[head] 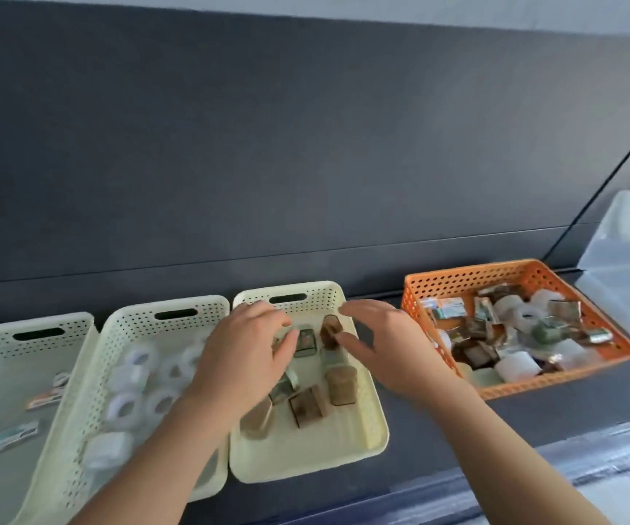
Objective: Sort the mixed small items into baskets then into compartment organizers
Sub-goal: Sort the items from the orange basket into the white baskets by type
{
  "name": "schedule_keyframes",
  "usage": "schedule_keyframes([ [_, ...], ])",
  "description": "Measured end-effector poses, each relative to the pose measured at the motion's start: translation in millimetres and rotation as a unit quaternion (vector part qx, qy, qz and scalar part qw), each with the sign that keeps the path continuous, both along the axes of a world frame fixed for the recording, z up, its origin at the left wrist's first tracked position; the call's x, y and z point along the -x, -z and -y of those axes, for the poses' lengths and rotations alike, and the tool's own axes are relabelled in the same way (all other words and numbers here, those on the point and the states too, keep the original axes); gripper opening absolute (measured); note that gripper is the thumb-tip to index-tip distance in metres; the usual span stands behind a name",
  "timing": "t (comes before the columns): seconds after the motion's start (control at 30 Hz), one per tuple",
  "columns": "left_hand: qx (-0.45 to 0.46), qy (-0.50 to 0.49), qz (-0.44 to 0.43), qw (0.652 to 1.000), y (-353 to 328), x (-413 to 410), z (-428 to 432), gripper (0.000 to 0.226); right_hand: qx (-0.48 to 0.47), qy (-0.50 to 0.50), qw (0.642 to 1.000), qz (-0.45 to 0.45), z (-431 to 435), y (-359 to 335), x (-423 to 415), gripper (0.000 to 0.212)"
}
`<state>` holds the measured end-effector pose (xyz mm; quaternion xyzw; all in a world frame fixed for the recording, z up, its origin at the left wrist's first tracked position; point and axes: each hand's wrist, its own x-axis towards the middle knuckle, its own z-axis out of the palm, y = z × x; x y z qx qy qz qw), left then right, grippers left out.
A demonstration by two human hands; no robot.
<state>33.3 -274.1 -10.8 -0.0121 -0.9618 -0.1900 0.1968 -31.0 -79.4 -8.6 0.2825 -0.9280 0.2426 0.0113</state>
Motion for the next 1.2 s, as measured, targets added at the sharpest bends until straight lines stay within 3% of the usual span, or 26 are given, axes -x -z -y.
schedule_keyframes([
  [0.27,-0.099,0.129,0.048,0.985,4.5,72.7,-145.4,0.016,0.004,0.127,0.992,0.016,-151.7,-3.0,42.3,0.035],
  [0.53,-0.14,0.172,0.137,0.965,18.4,146.8,-279.3,0.028,-0.017,0.189,0.981,0.031,-303.5,5.9,112.8,0.033],
  [0.73,-0.139,0.158,0.242,0.947,33.3,182.5,-346.5,0.043,-0.069,0.125,0.989,0.043,-349.8,21.1,154.0,0.035],
  [0.9,-0.149,0.137,0.24,0.95,41.4,186.0,-352.8,0.039,-0.104,0.076,0.989,0.067,-349.3,37.3,169.6,0.033],
  [1.07,-0.277,0.124,0.259,0.917,43.0,182.4,-336.3,0.027,-0.064,0.067,0.994,0.066,-346.0,42.0,171.8,0.022],
  [1.2,-0.435,0.086,0.294,0.846,33.6,179.9,-342.0,0.024,0.026,0.08,0.994,0.067,-353.9,31.9,170.0,0.018],
])
